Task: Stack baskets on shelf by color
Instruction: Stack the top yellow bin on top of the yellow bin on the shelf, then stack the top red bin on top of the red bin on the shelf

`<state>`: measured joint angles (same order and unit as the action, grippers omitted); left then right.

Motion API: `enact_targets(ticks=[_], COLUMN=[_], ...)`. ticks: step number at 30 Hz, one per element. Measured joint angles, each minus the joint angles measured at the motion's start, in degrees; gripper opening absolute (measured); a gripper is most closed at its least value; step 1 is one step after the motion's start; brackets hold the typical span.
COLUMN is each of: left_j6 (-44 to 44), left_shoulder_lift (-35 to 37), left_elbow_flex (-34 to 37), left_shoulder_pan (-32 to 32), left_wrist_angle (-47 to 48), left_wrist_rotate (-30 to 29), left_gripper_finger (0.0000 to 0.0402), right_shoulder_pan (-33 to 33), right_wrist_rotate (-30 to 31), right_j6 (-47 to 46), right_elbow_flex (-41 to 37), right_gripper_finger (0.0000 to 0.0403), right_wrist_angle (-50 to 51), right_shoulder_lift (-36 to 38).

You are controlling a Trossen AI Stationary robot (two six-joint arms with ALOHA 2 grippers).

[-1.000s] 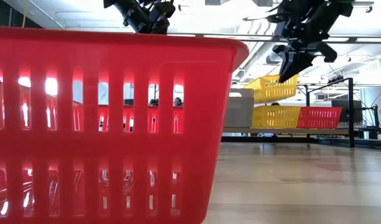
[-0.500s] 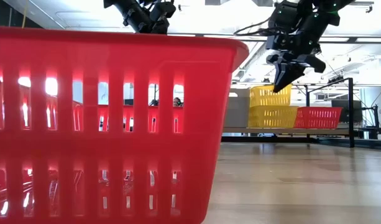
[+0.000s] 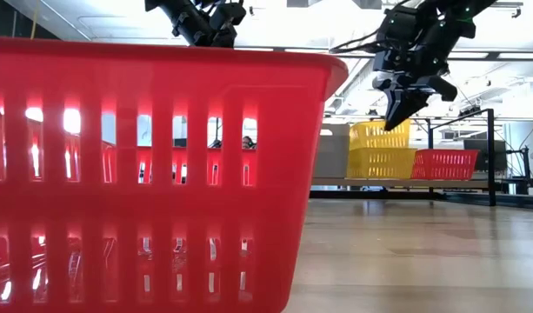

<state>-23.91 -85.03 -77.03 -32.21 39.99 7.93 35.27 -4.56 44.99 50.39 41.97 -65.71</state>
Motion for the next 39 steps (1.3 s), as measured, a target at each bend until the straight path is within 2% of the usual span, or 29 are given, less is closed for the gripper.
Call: enact_targets(ticks=[8,18,24,29,34,39], left_j6=[-0.14,-0.13,-0.06,3.48,8.02,3.51], left_shoulder_lift=[-0.02,-0.02,-0.02,-0.02,-0.02,-0.02], left_elbow_flex=[0.02,0.00,0.02,0.02,0.02,0.55], left_shoulder_pan=[0.00,0.00,0.00,0.00,0.35,0.36], left_wrist_angle=[0.00,0.00,0.06,1.30,5.05,9.76], left_wrist_rotate=[0.01,0.01,0.04,0.05,-0.08,-7.91], left_gripper_finger=[0.0127,0.0127,0.0127,0.0127,0.0127,0.0127], right_shoulder_pan=[0.00,-0.15,-0.80,-2.45,-5.10,-9.11], right_wrist_rotate=[0.02,1.55,5.31,9.12,9.33,9.74], right_j6=[-0.59,-7.19,-12.28,-20.03,-31.69,-42.02], right_elbow_flex=[0.00,0.00,3.30,8.27,11.89,13.93], right_gripper_finger=[0.0012,0.0107,0.0129,0.0130,0.0130,0.0130], right_wrist_angle=[0.25,0.29,4.28,10.66,13.48,13.51], right_shoulder_lift=[-1.98,-2.08,-1.06,-0.94,-0.95,-0.95])
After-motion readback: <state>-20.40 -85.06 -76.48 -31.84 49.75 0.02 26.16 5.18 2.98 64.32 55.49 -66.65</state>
